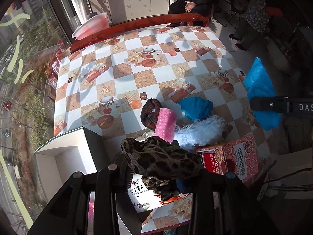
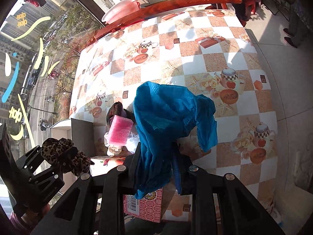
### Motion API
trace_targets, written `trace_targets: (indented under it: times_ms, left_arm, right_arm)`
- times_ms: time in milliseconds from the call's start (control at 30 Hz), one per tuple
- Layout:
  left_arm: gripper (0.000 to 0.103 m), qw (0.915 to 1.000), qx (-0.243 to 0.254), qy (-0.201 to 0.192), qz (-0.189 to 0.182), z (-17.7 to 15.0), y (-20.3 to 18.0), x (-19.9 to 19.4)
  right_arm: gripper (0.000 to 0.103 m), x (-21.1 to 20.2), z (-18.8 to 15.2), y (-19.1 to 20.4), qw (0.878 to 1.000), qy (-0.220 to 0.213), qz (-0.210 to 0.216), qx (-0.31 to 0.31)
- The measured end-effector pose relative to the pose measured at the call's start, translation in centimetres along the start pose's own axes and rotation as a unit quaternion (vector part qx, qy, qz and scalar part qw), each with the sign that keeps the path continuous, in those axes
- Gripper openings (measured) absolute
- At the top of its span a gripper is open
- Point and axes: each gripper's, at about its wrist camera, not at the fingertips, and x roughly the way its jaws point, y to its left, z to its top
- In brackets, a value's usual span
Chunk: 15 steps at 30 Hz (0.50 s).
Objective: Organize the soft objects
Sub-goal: 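Carry the leopard-print fabric and blue cloth toward the white box with both grippers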
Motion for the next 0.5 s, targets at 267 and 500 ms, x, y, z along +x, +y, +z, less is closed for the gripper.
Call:
trace_targets:
  times_ms: [267, 500]
  left_arm:
    - [0.038, 0.9996, -0.018, -0.002, 0.022, -5.3, 3.5, -2.3]
    - [0.038, 0.9982, -0.046, 0.0, 0.038, -8.5, 6.3, -3.1]
  right_arm:
    - [0.028, 0.5, -4.1, 6.4, 0.999, 0.01, 0.018, -0.035]
    - [0.028, 2.3, -5.8, 10.6, 0.996, 0.031, 0.018, -0.078]
